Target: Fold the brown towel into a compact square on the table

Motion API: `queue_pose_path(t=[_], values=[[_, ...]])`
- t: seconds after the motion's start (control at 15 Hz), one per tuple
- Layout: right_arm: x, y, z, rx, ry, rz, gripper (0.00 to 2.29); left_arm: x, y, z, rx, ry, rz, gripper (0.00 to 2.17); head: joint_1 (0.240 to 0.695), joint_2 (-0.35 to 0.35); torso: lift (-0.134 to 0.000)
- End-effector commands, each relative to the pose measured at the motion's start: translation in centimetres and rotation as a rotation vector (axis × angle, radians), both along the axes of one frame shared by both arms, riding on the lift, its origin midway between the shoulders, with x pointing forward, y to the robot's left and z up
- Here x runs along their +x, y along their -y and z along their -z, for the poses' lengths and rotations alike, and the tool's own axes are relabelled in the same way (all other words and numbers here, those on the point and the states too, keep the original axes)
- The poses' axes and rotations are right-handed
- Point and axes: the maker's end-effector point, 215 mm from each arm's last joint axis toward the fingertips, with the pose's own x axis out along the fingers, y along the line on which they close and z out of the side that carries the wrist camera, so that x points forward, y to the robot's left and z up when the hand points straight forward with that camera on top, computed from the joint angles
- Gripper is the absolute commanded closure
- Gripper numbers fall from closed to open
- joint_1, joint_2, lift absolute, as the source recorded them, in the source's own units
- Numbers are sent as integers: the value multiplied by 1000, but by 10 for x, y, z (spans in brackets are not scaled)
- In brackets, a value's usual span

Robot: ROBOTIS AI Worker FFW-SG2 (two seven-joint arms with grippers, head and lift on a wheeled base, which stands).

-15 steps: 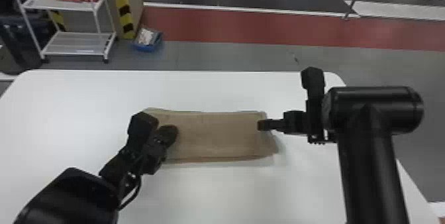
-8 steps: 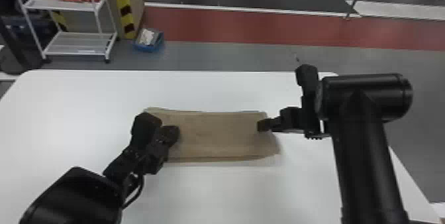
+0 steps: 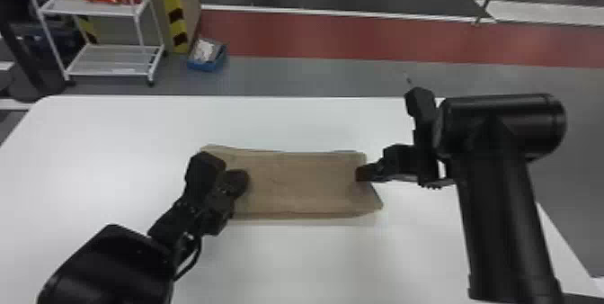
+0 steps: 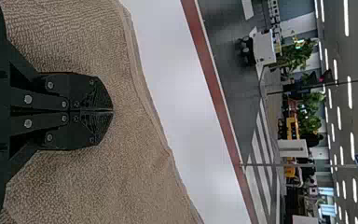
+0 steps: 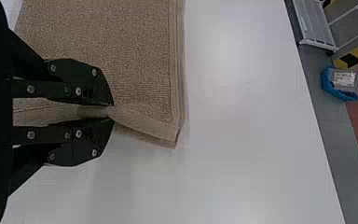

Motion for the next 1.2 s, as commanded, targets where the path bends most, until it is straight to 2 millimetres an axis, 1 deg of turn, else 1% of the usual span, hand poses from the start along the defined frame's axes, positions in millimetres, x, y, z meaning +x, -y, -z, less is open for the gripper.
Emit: queue_pose_path(t=[0.0,0.07,0.13,0.27,0.4,0.47,0.6,0.67,0.87,1.0,1.07,1.13], values=[[-5,-6,-1,24,-11,-3,1119,0,-1,1,3,-3,-1,1447,695,-100,-124],[-4,-8,-3,31,-7,-6,1177,0,-1,1,3,-3,-1,1447,695,-98,-124],[-4,-11,-4,51,-6,-8,1180,-1,-3,3,5,-7,-3,1447,695,-97,-124],[-1,-7,-7,65,-1,6,1180,-3,-4,5,8,-13,-3,1447,695,-92,-124],[-3,-11,-7,81,0,3,1183,-3,-5,6,7,-14,-5,1447,695,-90,-124],[-3,-16,-11,102,14,-7,1210,-4,-5,8,10,-20,-4,1447,695,-89,-124],[1,-19,-26,144,72,-8,1214,-7,-3,10,15,-26,-1,1447,695,-86,-124],[2,-25,-33,166,101,-20,1214,-9,-3,12,14,-30,1,1447,695,-82,-124],[-4,-42,-51,234,138,-48,1214,-15,5,17,15,-43,17,1447,695,-74,-124],[-8,-55,-63,280,150,-73,1214,-24,13,26,14,-68,32,1447,695,-68,-124],[-9,-62,-67,303,153,-85,1214,-30,20,31,14,-85,45,1447,695,-64,-124],[-10,-66,-71,314,160,-93,1214,-38,30,36,15,-98,66,1447,695,-62,-124]])
